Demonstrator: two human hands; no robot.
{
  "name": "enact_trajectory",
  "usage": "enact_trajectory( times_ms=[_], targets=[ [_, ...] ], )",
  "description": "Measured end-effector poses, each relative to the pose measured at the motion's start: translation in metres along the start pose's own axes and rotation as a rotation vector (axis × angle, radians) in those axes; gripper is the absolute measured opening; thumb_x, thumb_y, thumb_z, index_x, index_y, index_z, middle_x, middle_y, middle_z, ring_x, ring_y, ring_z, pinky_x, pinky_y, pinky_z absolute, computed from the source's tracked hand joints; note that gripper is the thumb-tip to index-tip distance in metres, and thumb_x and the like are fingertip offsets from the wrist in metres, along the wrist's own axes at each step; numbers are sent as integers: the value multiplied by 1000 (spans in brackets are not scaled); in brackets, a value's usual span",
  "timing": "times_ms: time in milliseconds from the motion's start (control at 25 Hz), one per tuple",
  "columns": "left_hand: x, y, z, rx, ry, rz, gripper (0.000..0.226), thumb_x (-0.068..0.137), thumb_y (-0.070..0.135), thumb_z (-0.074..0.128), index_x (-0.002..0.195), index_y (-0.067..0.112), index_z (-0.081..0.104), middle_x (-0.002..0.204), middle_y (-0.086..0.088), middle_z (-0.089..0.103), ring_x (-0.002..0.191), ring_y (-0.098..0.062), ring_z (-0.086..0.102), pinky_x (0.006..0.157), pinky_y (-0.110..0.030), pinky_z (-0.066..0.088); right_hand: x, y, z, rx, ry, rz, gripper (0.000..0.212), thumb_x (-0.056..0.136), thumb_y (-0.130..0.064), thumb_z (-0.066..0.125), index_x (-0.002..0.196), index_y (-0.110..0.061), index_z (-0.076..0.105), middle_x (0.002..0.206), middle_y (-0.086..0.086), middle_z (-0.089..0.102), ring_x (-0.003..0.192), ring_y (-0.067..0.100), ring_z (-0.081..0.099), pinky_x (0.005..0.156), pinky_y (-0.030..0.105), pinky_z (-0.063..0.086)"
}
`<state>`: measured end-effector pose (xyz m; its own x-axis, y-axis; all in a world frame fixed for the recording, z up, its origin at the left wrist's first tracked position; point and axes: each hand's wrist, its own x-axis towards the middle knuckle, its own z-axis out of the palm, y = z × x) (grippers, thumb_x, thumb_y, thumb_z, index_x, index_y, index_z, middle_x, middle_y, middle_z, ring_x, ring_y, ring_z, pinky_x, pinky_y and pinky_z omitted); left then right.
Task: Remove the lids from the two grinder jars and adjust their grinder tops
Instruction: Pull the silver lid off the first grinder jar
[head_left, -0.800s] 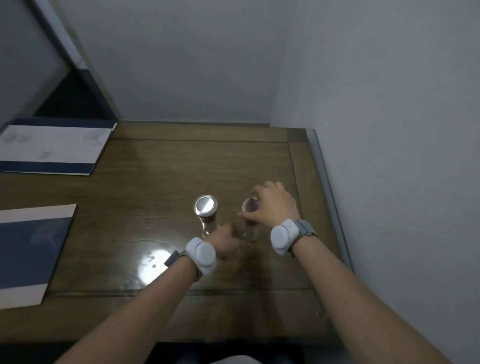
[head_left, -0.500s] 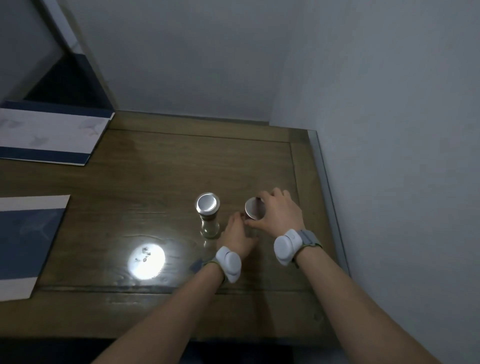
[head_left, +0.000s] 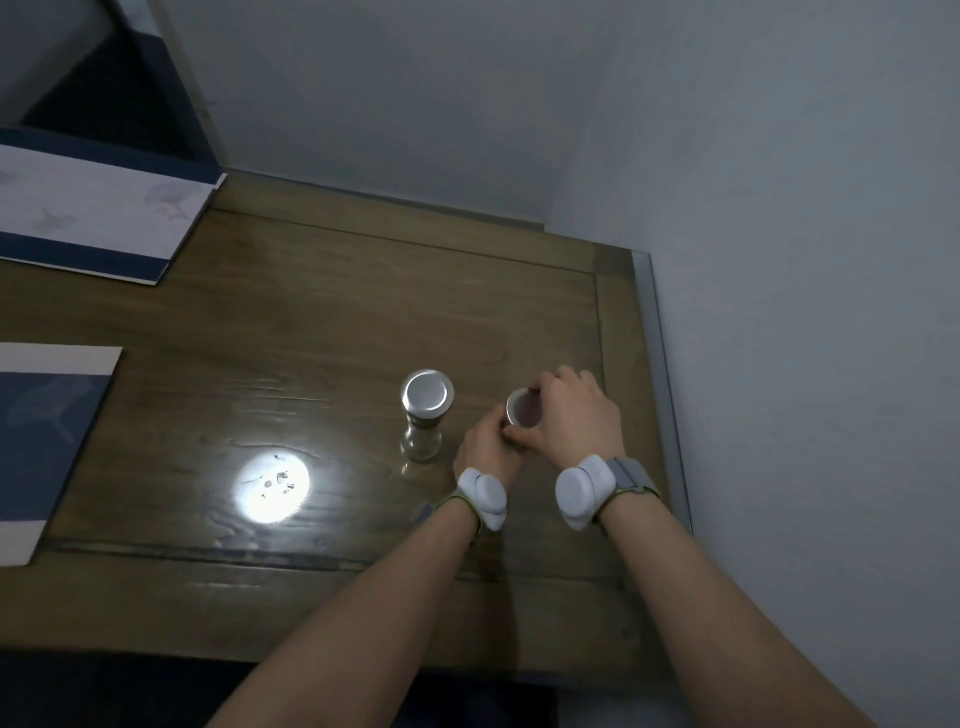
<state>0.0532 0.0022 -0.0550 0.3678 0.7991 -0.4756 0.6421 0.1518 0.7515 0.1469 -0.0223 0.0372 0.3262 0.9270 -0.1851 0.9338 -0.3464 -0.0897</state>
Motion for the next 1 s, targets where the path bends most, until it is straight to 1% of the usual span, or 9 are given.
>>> enact_trajectory(
  times_ms=[80,200,240,360,560,720,880,960,1000],
  targets=[
    [-1,7,-3,41,11,-13,13,83,41,57,94,35,55,88,7,65,96,-24,71,79,-32,50,1,1,0,-3,12,-12,56,77,-56,76,117,-18,63,115,4,59,111,25,55,69,33,39],
    [-2,10,-3,76,36,-14,6,89,35,58,94,34,54,87,3,62,96,-28,69,77,-32,46,3,3,0,-3,27,-21,54,73,-58,76,109,-18,67,107,2,60,102,24,57,66,33,41],
    [-1,8,-2,85,39,-15,8,90,35,58,96,32,57,90,2,65,97,-29,69,77,-33,46,4,3,0,0,26,-20,53,72,-58,76,106,-18,67,105,2,60,100,24,57,65,33,41],
    [0,5,0,97,36,-5,23,90,33,59,112,27,65,103,-5,74,102,-32,70,79,-35,49,5,4,1,12,32,-20,51,71,-59,75,101,-18,68,101,1,59,96,22,57,63,32,41],
    [4,4,1,98,25,-15,27,94,33,57,120,28,64,97,-1,66,106,-33,69,81,-34,47,6,6,2,36,13,-14,51,69,-61,74,98,-19,69,98,0,56,95,22,56,63,33,44],
    [3,3,2,123,31,-9,27,95,32,56,121,29,64,90,4,58,105,-33,69,80,-34,46,6,6,3,21,8,-5,50,69,-62,72,93,-19,69,96,1,55,94,22,56,62,33,41],
    [5,2,1,130,13,20,30,91,34,58,120,31,63,86,6,59,97,-28,66,78,-33,46,7,6,0,34,-15,10,49,68,-63,72,90,-19,69,94,0,56,89,22,56,62,31,38],
    [4,0,1,141,12,34,28,87,34,59,115,32,62,89,4,66,93,-27,68,79,-35,53,5,10,-4,134,-23,49,47,67,-64,72,90,-23,70,92,-2,63,83,19,60,61,30,44],
    [3,0,1,135,17,32,28,84,35,60,112,32,62,92,3,70,92,-27,69,80,-37,57,3,13,-5,237,-23,85,45,68,-63,73,91,-25,71,91,-5,67,81,16,63,63,30,49]
  ],
)
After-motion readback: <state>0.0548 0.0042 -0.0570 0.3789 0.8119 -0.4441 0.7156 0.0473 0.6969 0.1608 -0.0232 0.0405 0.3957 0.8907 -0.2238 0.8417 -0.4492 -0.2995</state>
